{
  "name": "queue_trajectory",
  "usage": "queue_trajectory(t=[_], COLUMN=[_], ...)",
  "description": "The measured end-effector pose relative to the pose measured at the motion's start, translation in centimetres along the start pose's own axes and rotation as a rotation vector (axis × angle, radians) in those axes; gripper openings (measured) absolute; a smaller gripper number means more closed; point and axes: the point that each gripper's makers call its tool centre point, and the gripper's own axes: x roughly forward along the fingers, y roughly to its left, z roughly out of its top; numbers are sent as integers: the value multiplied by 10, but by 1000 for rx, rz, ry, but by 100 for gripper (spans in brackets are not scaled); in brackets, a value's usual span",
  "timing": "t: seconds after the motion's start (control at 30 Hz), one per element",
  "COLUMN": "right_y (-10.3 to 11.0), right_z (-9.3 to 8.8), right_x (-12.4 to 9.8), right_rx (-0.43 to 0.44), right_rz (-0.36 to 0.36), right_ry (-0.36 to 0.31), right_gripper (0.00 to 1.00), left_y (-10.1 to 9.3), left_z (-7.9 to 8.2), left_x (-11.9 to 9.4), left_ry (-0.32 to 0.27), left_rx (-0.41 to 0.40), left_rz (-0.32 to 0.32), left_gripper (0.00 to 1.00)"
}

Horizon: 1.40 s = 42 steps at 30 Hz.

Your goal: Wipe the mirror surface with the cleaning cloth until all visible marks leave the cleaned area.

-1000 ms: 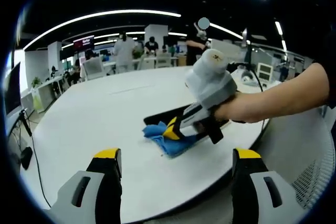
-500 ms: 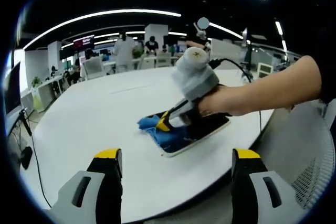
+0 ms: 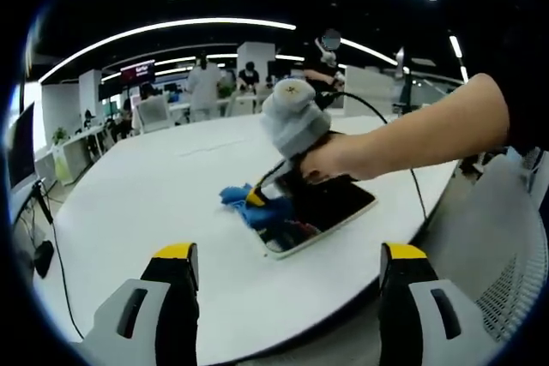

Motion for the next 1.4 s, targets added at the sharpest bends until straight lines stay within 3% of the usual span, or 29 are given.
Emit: queue_trajectory(t=[0.57, 0.77, 1.4], right_y=[-1, -2, -5], right_z=[4, 4, -1], right_x=[5, 6, -1], right_rx=[-1, 31, 17], right_rz=[-26, -7, -1], right_ry=[6, 6, 10], right_gripper=[0, 0, 0], left_y=[-1, -1, -1], left_z=[-1, -1, 0], left_x=[0, 0, 0], left_ry=[10, 10, 2], left_rx=[3, 2, 0], left_rz=[-8, -9, -9], left_gripper=[89, 89, 89])
